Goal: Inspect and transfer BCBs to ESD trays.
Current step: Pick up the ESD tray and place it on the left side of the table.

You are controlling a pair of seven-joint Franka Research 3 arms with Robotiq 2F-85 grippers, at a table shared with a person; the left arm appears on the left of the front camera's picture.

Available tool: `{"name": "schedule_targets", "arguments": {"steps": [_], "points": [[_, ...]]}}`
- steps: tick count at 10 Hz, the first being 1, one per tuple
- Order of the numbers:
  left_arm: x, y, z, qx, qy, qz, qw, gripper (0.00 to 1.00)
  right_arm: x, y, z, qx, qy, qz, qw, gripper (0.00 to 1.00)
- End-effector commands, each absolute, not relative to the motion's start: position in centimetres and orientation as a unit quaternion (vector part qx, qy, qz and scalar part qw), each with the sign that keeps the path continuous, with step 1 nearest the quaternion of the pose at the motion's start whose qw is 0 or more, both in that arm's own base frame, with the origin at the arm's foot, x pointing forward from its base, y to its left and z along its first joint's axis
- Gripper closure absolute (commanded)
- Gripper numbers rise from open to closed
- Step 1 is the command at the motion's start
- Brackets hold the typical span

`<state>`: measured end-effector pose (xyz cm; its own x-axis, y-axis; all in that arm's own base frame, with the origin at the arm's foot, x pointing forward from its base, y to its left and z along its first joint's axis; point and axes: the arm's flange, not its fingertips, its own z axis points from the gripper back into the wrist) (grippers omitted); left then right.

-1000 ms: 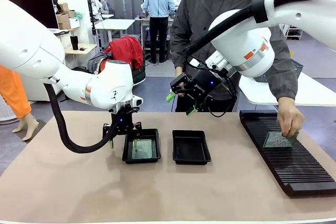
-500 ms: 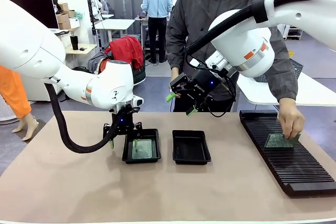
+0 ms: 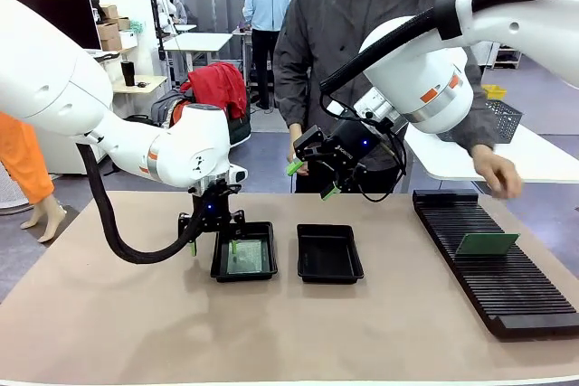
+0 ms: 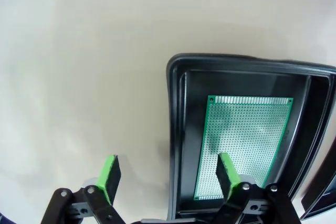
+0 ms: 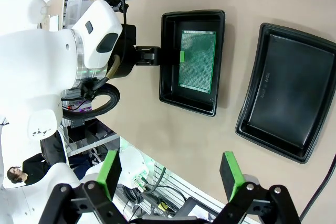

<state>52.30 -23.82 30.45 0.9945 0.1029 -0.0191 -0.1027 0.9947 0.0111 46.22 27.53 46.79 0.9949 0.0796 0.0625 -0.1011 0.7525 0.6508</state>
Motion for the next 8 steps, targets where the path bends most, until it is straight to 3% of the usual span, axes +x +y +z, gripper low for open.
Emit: {"name": "schedule_targets", "arguments": {"steps": [1,8], "points": [[52.1,-23.2,30.4,-0.021,-0.001,0.049,0.999,0.14,46.5,27.7,46.8,0.342,-0.016,0.043,0.939,0.00],[52.9,-22.2,30.5,-0.036,0.002,0.052,0.998,0.63,46.5,27.7,46.8,0.342,-0.016,0.043,0.939,0.00]]}}
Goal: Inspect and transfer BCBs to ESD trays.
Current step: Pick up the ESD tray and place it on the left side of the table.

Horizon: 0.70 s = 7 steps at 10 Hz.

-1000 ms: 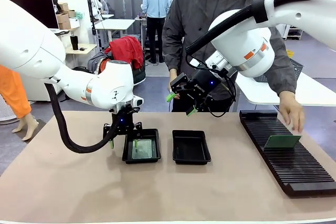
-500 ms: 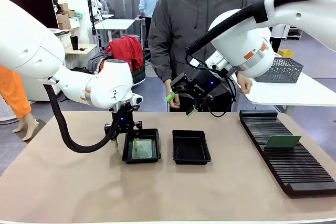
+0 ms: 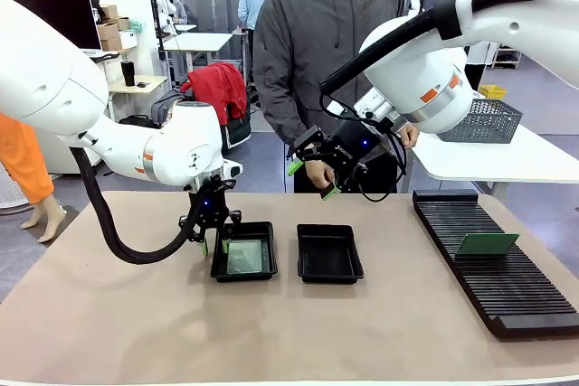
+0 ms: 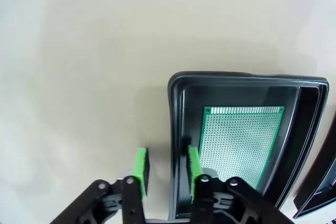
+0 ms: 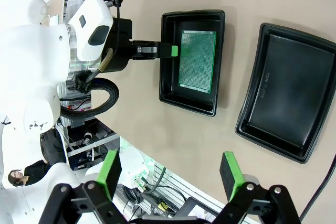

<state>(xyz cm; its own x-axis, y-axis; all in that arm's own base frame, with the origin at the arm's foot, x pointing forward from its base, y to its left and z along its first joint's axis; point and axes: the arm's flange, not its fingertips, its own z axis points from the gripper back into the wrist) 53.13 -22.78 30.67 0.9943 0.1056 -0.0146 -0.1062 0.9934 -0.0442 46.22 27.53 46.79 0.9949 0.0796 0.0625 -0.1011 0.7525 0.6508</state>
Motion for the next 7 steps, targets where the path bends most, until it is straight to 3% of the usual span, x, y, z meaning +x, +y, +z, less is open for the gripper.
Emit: {"name": "schedule_targets", "arguments": {"steps": [1,4,7], "points": [[52.99,-22.07,30.60,-0.041,0.000,0.052,0.998,0.71,46.55,27.74,46.79,0.342,-0.016,0.043,0.939,0.00],[52.98,-21.99,30.78,-0.042,-0.005,0.053,0.998,0.96,46.55,27.74,46.79,0.342,-0.016,0.043,0.939,0.00],[53.03,-22.01,30.81,-0.040,-0.007,0.053,0.998,1.00,46.55,27.74,46.79,0.342,-0.016,0.043,0.939,0.00]]}}
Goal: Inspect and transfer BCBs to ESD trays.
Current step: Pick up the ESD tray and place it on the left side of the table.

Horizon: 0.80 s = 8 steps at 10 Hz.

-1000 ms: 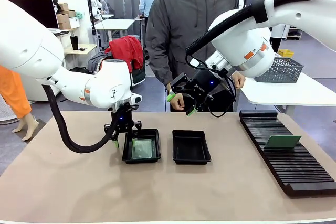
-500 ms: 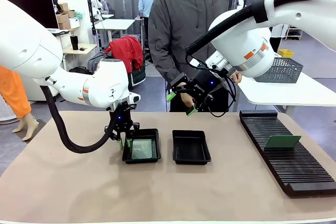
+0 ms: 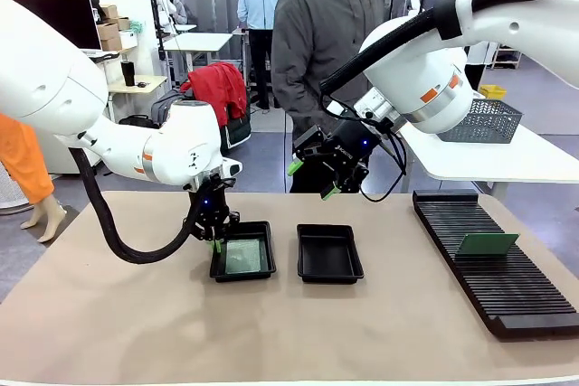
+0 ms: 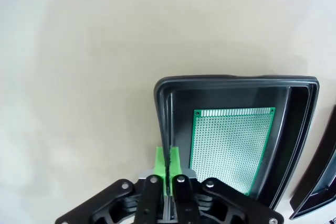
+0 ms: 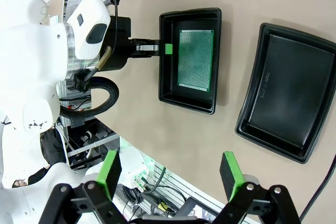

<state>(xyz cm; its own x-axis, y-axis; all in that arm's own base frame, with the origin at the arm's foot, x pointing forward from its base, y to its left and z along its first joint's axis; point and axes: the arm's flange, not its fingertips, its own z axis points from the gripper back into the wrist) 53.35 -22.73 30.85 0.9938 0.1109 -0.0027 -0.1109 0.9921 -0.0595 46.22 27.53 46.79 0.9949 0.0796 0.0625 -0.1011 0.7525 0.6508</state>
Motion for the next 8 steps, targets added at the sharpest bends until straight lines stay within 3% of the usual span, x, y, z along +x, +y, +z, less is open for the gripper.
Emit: {"name": "schedule_targets", "arguments": {"steps": [1,8], "points": [[53.01,-22.01,30.86,-0.039,-0.008,0.052,0.998,1.00,46.55,27.74,46.79,0.342,-0.016,0.043,0.939,0.00],[53.35,-22.73,30.88,-0.030,-0.001,0.054,0.998,1.00,46.55,27.74,46.79,0.342,-0.016,0.043,0.939,0.00]]}}
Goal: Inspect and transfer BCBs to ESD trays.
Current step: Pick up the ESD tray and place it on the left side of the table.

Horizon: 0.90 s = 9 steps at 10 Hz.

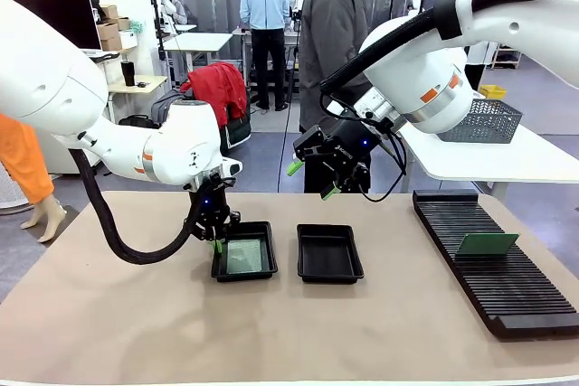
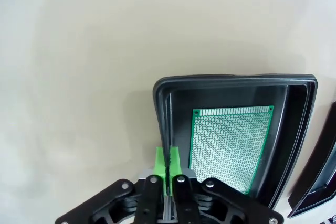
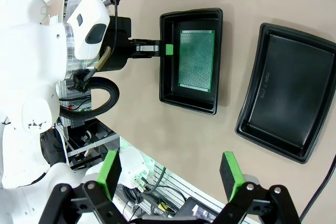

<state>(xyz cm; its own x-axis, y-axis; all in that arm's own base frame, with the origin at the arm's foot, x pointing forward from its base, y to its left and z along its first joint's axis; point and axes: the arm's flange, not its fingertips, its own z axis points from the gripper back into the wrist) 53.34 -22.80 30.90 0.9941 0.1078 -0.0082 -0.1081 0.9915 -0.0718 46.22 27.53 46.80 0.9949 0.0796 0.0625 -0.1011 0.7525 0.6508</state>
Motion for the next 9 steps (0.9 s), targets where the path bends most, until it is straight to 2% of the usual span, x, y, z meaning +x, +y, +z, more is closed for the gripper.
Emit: {"name": "schedule_targets", "arguments": {"steps": [1,4,5,9], "points": [[53.4,-22.7,30.9,-0.030,-0.001,0.054,0.998,1.00,46.5,27.7,46.8,0.342,-0.016,0.043,0.939,0.00],[53.4,-22.7,30.9,-0.030,-0.001,0.054,0.998,1.00,46.5,27.7,46.8,0.342,-0.016,0.043,0.939,0.00],[53.3,-22.8,30.9,-0.036,0.002,0.054,0.998,0.97,46.5,27.7,46.8,0.342,-0.016,0.043,0.939,0.00],[54.9,-19.0,34.0,-0.062,0.007,0.017,0.998,0.97,46.5,27.7,46.8,0.342,-0.016,0.043,0.939,0.00]]}}
